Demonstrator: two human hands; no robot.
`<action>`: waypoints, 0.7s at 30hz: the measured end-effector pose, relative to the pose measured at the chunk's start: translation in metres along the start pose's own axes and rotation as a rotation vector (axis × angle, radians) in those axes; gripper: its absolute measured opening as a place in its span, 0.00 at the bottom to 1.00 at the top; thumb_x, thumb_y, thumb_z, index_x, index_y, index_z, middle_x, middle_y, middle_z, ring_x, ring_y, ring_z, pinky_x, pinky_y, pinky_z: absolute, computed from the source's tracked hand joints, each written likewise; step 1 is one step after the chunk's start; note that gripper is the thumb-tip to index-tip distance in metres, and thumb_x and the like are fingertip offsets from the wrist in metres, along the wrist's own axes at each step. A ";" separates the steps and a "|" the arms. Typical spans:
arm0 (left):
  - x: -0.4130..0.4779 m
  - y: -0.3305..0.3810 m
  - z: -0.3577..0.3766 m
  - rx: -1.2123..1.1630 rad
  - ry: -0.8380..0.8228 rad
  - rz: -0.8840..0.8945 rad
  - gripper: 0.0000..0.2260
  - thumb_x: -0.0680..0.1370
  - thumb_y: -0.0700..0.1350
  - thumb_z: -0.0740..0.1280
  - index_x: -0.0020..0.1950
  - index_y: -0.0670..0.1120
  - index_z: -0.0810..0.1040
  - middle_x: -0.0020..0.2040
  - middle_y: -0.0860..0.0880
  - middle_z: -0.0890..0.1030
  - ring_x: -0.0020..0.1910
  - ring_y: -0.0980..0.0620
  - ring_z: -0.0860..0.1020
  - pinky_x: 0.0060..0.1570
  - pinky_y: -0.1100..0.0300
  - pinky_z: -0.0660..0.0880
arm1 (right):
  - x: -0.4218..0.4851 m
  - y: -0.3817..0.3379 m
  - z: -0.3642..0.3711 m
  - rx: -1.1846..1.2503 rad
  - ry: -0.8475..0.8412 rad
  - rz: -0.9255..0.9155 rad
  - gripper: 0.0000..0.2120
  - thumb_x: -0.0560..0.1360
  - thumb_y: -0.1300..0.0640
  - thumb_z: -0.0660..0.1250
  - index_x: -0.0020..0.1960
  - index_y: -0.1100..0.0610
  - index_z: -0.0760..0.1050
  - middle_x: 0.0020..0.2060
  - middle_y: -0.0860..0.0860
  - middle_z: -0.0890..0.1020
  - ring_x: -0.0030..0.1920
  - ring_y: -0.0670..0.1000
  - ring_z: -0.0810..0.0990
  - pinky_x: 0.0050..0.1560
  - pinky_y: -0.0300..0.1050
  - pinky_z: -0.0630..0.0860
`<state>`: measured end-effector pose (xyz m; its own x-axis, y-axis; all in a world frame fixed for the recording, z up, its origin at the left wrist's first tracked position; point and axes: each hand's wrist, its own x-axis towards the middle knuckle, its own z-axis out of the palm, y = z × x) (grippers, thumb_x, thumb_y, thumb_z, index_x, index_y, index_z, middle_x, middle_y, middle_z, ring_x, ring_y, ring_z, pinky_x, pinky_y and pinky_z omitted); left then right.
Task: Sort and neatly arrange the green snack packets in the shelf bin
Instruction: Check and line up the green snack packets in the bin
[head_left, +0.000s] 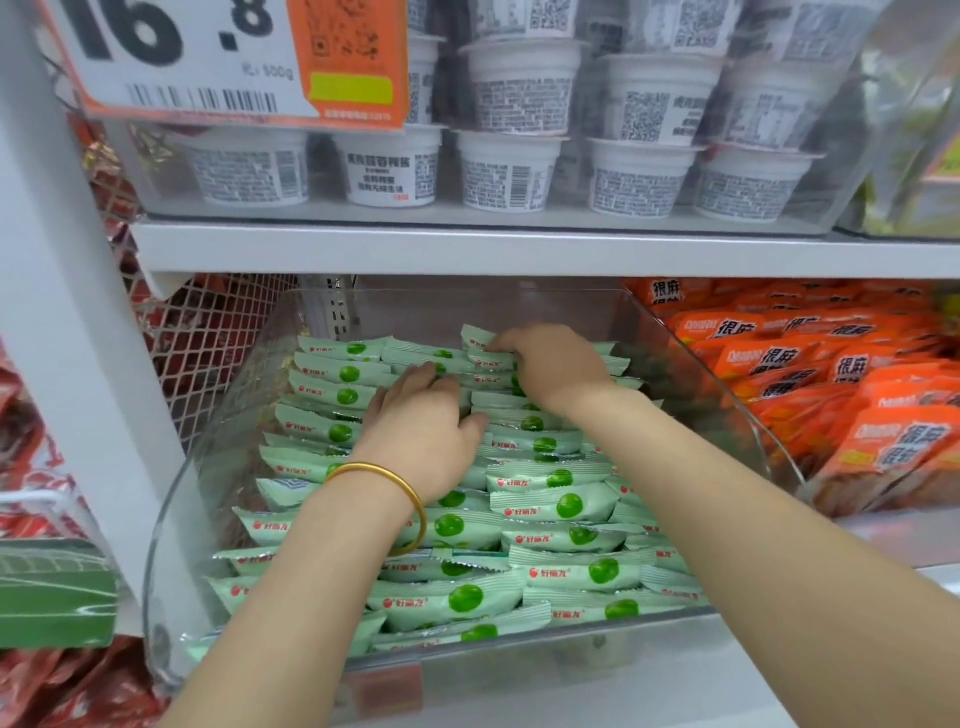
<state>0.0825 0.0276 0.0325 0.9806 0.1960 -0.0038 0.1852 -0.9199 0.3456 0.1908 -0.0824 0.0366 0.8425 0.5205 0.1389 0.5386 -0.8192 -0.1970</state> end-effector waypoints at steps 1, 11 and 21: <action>0.000 0.000 0.000 0.001 -0.002 0.001 0.25 0.81 0.53 0.55 0.76 0.45 0.57 0.77 0.46 0.52 0.76 0.49 0.49 0.74 0.54 0.49 | -0.001 -0.001 -0.002 0.008 0.006 0.005 0.26 0.76 0.68 0.55 0.68 0.46 0.71 0.66 0.52 0.74 0.64 0.55 0.73 0.61 0.47 0.71; 0.002 -0.001 0.000 0.003 -0.003 0.001 0.25 0.81 0.53 0.56 0.75 0.44 0.58 0.77 0.45 0.52 0.76 0.48 0.51 0.74 0.53 0.50 | -0.001 -0.007 0.004 -0.124 -0.105 -0.029 0.23 0.81 0.41 0.45 0.72 0.46 0.64 0.71 0.49 0.67 0.71 0.54 0.64 0.71 0.53 0.54; 0.003 -0.002 0.001 -0.037 0.044 0.000 0.21 0.80 0.51 0.58 0.70 0.42 0.66 0.74 0.43 0.61 0.72 0.46 0.60 0.71 0.55 0.57 | -0.005 -0.022 0.010 -0.032 -0.128 -0.033 0.28 0.79 0.37 0.42 0.76 0.45 0.52 0.75 0.50 0.57 0.75 0.54 0.54 0.73 0.51 0.49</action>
<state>0.0852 0.0297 0.0305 0.9767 0.2112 0.0375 0.1815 -0.9071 0.3798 0.1751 -0.0647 0.0301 0.8198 0.5723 0.0193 0.5674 -0.8072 -0.1627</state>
